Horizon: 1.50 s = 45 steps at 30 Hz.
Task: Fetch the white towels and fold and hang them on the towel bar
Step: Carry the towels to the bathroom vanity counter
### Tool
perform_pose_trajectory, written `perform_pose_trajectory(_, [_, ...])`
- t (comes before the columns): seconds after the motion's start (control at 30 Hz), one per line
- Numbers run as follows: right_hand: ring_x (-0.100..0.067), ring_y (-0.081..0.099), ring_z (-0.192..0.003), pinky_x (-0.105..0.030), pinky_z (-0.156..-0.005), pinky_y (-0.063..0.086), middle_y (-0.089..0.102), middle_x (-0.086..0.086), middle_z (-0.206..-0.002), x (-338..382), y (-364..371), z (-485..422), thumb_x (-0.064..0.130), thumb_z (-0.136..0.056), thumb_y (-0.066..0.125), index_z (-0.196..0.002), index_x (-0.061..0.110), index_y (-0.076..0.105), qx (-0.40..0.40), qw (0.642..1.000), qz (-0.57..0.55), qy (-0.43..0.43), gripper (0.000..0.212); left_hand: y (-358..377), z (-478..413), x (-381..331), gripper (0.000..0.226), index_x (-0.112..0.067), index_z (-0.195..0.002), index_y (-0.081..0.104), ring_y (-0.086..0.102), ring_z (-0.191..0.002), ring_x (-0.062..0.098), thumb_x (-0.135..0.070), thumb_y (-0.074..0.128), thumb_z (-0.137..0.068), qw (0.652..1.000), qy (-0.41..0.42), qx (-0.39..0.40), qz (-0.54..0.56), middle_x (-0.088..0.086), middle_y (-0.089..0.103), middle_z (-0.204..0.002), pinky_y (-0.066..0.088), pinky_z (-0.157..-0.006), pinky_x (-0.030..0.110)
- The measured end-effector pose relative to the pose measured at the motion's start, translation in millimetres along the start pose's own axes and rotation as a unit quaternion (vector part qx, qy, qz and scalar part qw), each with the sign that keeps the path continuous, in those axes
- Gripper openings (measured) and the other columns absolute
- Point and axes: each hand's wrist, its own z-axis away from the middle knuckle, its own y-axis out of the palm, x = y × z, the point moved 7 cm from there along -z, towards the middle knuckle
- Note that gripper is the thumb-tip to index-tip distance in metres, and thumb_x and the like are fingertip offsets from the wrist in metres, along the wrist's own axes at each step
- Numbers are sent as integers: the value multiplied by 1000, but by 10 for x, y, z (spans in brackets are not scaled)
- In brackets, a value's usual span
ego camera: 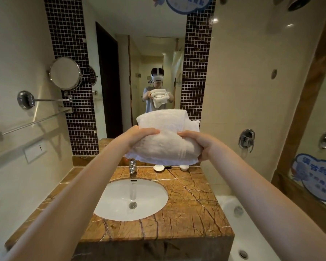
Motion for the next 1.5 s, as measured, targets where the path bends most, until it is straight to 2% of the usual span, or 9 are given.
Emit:
perform_pose_trajectory(0.17, [-30, 64, -103, -51, -97, 47, 69, -9, -109, 67, 46, -346, 36, -44, 89, -115, 16, 62, 3, 1000, -17, -2, 79, -48, -418, 17, 70, -11, -124, 54, 64, -97, 24, -52, 74, -70, 1000, 15, 12, 16, 8, 65, -107, 52, -90, 37])
perform_pose_trajectory(0.33, [-29, 65, -98, -46, -86, 53, 69, -9, -106, 214, 89, -676, 34, -66, 82, -108, 16, 63, -4, 1000, -18, 4, 50, -119, -821, 5, 67, -13, -126, 50, 63, -92, 20, -49, 72, -74, 999, 18, 26, 24, 5, 63, -103, 51, -73, 29])
perform_pose_trajectory(0.43, [-29, 65, -98, -49, -91, 51, 69, -8, -102, 300, 128, -876, 34, -67, 82, -102, 17, 63, -15, 1000, -20, 2, 44, -185, -1047, -20, 59, -12, -126, 49, 63, -87, 17, -44, 69, -79, 998, 29, 43, 29, 4, 63, -99, 48, -63, 24])
perform_pose_trajectory(0.6, [-30, 64, -97, -52, -93, 49, 68, -9, -103, 416, 192, -1131, 35, -63, 84, -106, 16, 62, -39, 999, -24, -2, 52, -331, -1388, -48, 66, -15, -123, 50, 64, -94, 21, -51, 72, -73, 998, 34, 47, 13, 6, 63, -105, 52, -74, 29])
perform_pose_trajectory(0.77, [-29, 64, -96, -51, -95, 48, 68, -9, -100, 493, 200, -1325, 35, -62, 84, -100, 16, 63, -61, 998, -30, -5, 48, -366, -1653, -76, 48, -18, -115, 51, 61, -86, 15, -45, 69, -80, 997, 50, 58, 17, 1, 62, -97, 46, -64, 24])
perform_pose_trajectory(0.97, [-27, 64, -91, -50, -95, 49, 68, -8, -96, 496, 118, -1514, 35, -64, 83, -100, 16, 62, -79, 996, -29, 1, 46, -313, -1937, -20, 73, -14, -125, 51, 61, -103, 23, -53, 75, -68, 995, 54, 80, 11, 6, 63, -112, 48, -97, 37])
perform_pose_trajectory(1.13, [-28, 63, -94, -52, -98, 47, 67, -9, -97, 488, -7, -1657, 36, -64, 83, -96, 15, 61, -80, 996, -29, 5, 44, -188, -2096, -22, 65, -13, -120, 55, 64, -99, 23, -49, 75, -71, 994, 55, 91, 21, 6, 66, -108, 51, -89, 33])
perform_pose_trajectory(1.3, [-30, 62, -103, -53, -98, 46, 67, -10, -105, 487, -132, -1815, 37, -60, 85, -102, 16, 61, -69, 997, -20, 11, 53, -59, -2208, -36, 64, -13, -120, 55, 65, -100, 24, -49, 75, -71, 995, 50, 83, 31, 7, 67, -109, 50, -97, 38])
perform_pose_trajectory(1.5, [-31, 63, -103, -54, -97, 46, 67, -10, -106, 516, -336, -2023, 37, -60, 85, -101, 15, 62, -49, 999, -11, 18, 52, 111, -2347, -86, 57, -13, -117, 55, 65, -97, 23, -46, 73, -74, 997, 37, 61, 41, 7, 66, -106, 52, -89, 34])
